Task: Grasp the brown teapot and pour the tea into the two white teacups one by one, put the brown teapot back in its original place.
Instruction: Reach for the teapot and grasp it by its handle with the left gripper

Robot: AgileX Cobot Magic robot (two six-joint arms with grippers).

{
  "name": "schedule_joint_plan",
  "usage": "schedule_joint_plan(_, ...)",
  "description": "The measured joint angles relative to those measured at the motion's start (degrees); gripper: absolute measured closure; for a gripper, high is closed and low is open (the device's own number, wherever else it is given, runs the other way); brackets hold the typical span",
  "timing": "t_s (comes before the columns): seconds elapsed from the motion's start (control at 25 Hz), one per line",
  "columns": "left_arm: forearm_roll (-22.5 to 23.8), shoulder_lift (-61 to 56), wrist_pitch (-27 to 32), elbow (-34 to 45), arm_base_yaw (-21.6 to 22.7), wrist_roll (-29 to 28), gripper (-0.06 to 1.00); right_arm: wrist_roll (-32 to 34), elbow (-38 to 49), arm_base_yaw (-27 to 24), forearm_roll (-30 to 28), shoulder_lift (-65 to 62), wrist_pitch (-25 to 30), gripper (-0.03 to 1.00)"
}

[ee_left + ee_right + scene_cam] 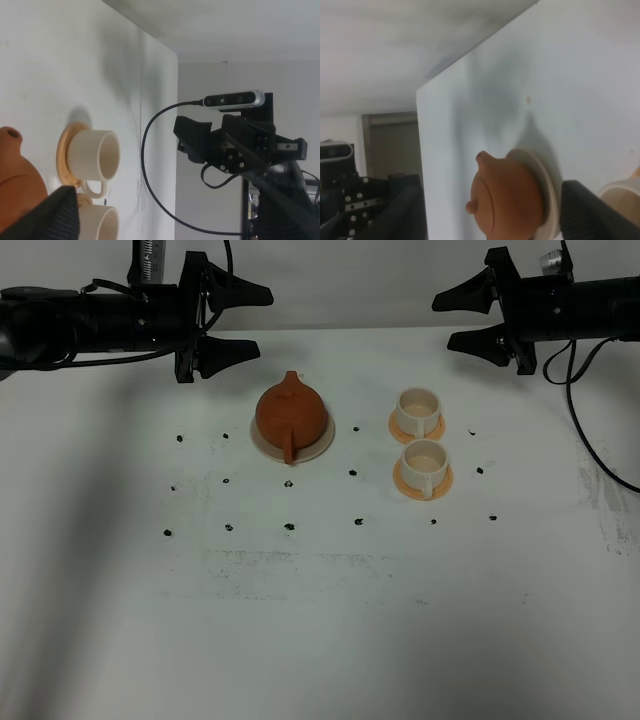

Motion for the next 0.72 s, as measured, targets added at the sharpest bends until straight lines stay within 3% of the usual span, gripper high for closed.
schedule_joint_plan(0.48, 2.82, 0.00, 0.04, 0.00, -0.05, 0.59, 0.21, -0.92, -0.02, 0.01, 0.00, 0.00, 0.10, 0.38)
schedule_joint_plan(0.72, 3.07, 0.02, 0.04, -1.24, -0.05, 12.89, 0.21, -16.70, -0.21, -0.01, 0.00, 0.00, -0.07, 0.38)
